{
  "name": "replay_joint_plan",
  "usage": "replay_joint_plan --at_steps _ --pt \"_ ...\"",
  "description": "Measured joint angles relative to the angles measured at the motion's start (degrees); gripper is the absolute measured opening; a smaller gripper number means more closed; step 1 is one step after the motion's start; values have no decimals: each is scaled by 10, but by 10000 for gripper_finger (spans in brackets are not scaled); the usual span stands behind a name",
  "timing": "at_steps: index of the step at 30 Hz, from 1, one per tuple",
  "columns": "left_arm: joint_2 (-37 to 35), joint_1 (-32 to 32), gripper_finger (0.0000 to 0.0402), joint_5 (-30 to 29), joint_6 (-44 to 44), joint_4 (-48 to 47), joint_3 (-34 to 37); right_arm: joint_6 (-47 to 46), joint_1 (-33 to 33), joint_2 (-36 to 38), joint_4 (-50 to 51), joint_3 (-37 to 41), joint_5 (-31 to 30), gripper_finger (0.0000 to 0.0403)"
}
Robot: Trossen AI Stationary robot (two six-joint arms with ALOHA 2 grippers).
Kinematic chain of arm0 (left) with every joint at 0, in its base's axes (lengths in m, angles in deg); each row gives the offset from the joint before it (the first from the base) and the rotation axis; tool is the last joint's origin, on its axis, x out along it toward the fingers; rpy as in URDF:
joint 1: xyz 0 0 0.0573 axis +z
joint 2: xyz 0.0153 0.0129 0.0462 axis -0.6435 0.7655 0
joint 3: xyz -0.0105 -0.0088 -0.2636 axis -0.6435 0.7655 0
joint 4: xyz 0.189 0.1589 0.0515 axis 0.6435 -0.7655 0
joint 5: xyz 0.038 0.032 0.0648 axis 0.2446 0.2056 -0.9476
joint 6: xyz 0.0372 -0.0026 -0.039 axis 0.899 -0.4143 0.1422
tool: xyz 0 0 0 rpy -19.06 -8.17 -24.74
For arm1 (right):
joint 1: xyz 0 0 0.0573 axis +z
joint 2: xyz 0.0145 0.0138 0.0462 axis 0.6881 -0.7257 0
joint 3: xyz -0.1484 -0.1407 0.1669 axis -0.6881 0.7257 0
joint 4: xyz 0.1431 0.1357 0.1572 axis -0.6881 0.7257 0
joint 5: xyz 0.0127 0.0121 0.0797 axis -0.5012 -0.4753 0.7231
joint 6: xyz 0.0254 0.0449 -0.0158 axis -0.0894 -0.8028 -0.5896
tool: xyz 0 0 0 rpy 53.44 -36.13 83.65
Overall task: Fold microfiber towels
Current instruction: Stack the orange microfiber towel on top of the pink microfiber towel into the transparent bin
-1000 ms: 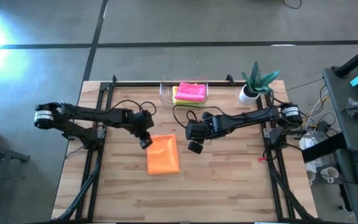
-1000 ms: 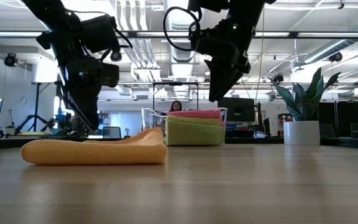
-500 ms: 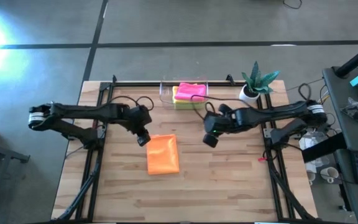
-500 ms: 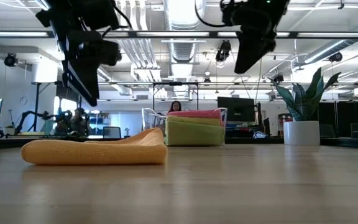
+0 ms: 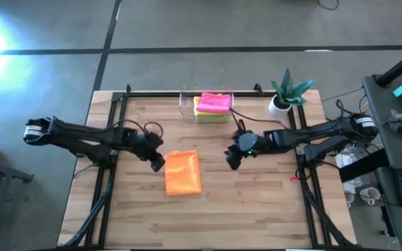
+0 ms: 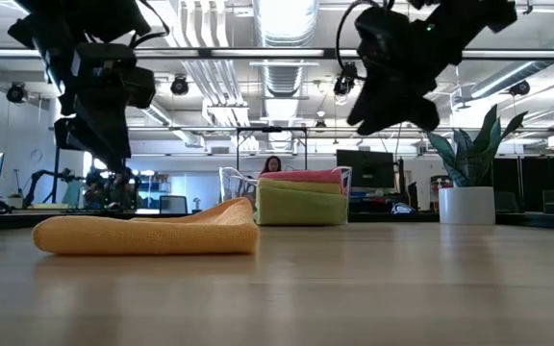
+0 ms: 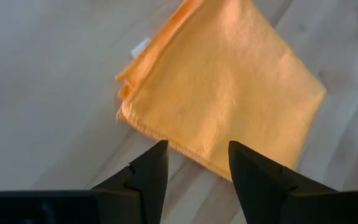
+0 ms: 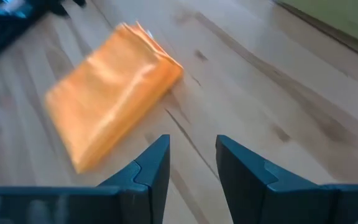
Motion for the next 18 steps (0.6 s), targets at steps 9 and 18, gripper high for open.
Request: replay_joint_plan --at_steps 9,18 --pt "2 -26 152 1 -89 14 44 -48 0 -63 -109 3 2 145" --pt "-4 -28 152 -3 -179 115 111 -79 -2 -111 -110 -16 2 200"
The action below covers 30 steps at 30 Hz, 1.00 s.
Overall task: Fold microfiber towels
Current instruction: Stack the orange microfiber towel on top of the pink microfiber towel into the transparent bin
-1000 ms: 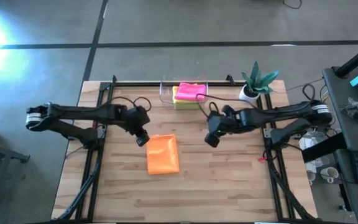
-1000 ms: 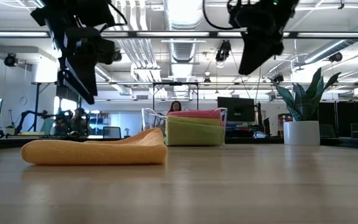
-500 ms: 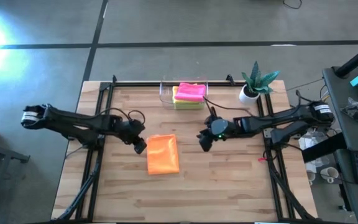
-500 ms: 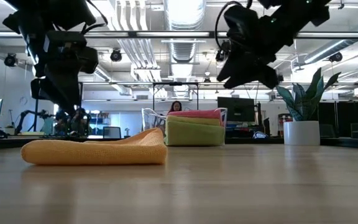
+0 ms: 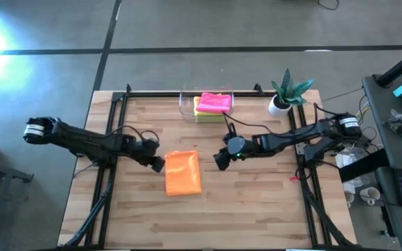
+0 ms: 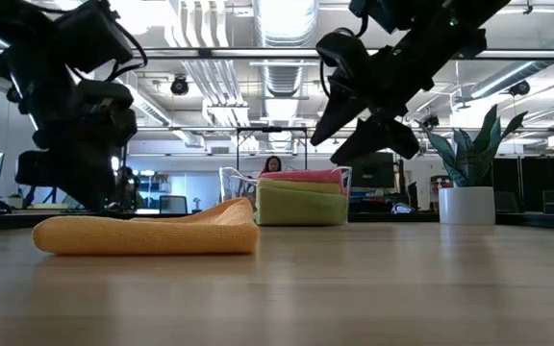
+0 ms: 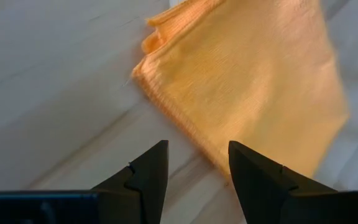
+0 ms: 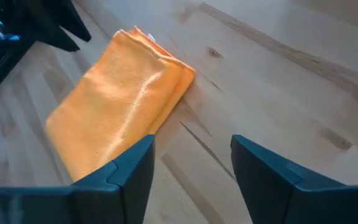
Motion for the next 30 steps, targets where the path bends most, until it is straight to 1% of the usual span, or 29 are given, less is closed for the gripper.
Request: replay_joint_plan --at_steps 5,8,10,13,16,20,26,30 --pt "0 0 152 -1 -16 84 41 -24 -14 -6 -1 -4 0 202" --pt "0 0 152 0 -16 110 60 -33 -24 -7 -1 -4 0 203" --pt "0 0 152 3 -16 110 62 -45 -26 -9 -15 -4 3 203" --pt "0 0 152 3 -15 111 62 -46 -28 -18 -47 -4 27 203" --pt "0 1 156 3 -15 111 62 -54 -28 -31 -73 -4 31 203" --pt "0 9 176 3 -20 104 62 -79 -29 -58 -104 -4 30 203" --pt "19 25 212 3 -68 105 64 -120 -30 -106 -170 -4 31 203" --pt "37 25 221 5 -75 111 63 -139 -30 -128 -200 -4 32 203"
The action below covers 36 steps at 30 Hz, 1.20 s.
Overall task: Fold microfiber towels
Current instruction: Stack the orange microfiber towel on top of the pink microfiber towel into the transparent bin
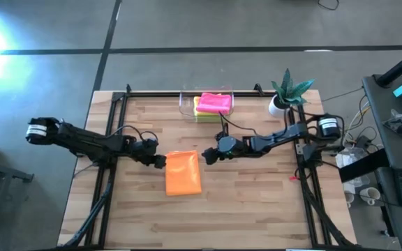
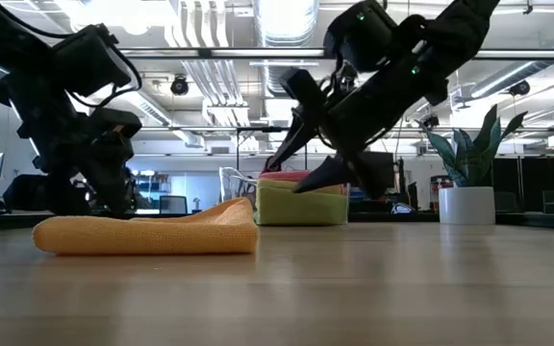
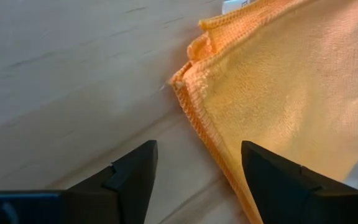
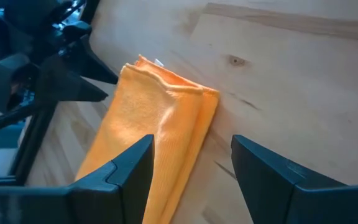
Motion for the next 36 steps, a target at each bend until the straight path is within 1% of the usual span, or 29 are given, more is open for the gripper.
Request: replay_joint_plan --at_steps 5,11,14,18,22,25,31,34,36 --pt "21 0 221 0 0 13 0 -1 0 -29 -2 -18 0 203" --pt "56 2 221 -2 0 30 -1 34 0 -75 -1 -76 0 203" --pt "82 2 221 -2 0 45 -1 38 -2 -98 44 -110 -1 203" --pt "109 2 221 -3 0 85 -1 45 -6 -124 149 -158 -2 203" --pt "123 1 221 -8 -1 98 -1 71 -10 -150 180 -197 0 203" --pt "124 2 221 -11 -1 100 -1 82 -11 -174 180 -222 27 203" --pt "127 2 219 -19 -1 110 -1 104 -10 -221 171 -274 104 203" --pt "130 2 199 -24 3 118 -1 114 -10 -237 173 -295 127 195" --pt "130 2 177 -28 4 118 0 123 -10 -241 178 -303 131 177"
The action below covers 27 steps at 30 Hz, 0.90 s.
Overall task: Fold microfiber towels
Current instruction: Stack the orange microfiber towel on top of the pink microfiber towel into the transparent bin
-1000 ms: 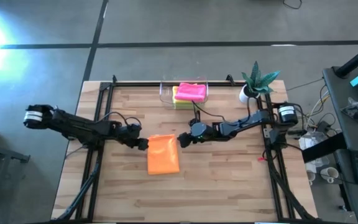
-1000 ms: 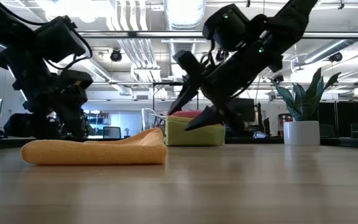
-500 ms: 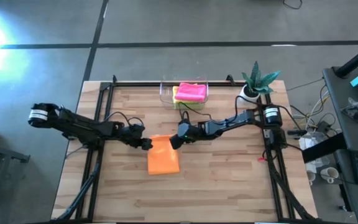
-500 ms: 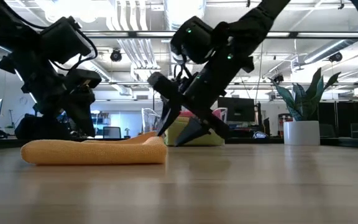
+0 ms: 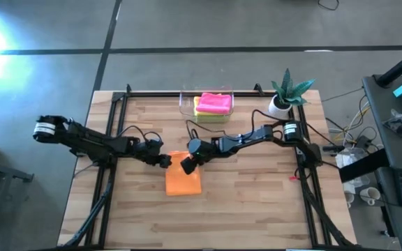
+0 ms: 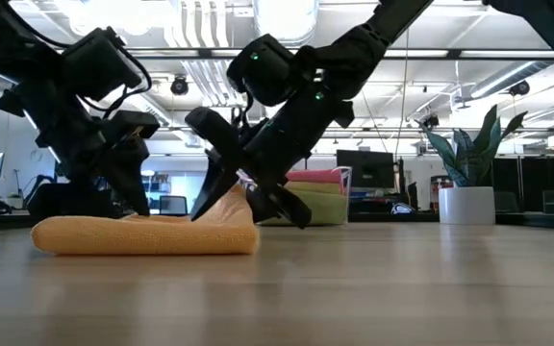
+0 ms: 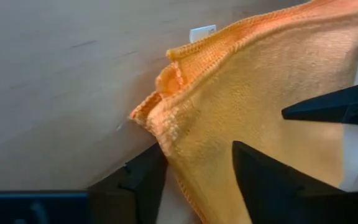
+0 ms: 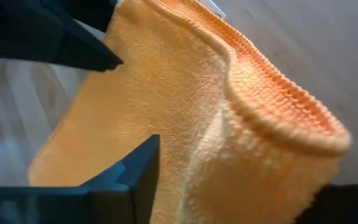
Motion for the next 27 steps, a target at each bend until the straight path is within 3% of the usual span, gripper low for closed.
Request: replay_joint_plan --at_steps 12,21,27 --pt "16 1 8 -41 17 49 2 41 -4 1 18 -7 4 15" --pt "11 1 2 -55 17 97 -12 93 -2 45 38 -7 -3 10" --pt "9 1 2 -67 17 99 -36 135 -2 93 85 -7 -42 9"
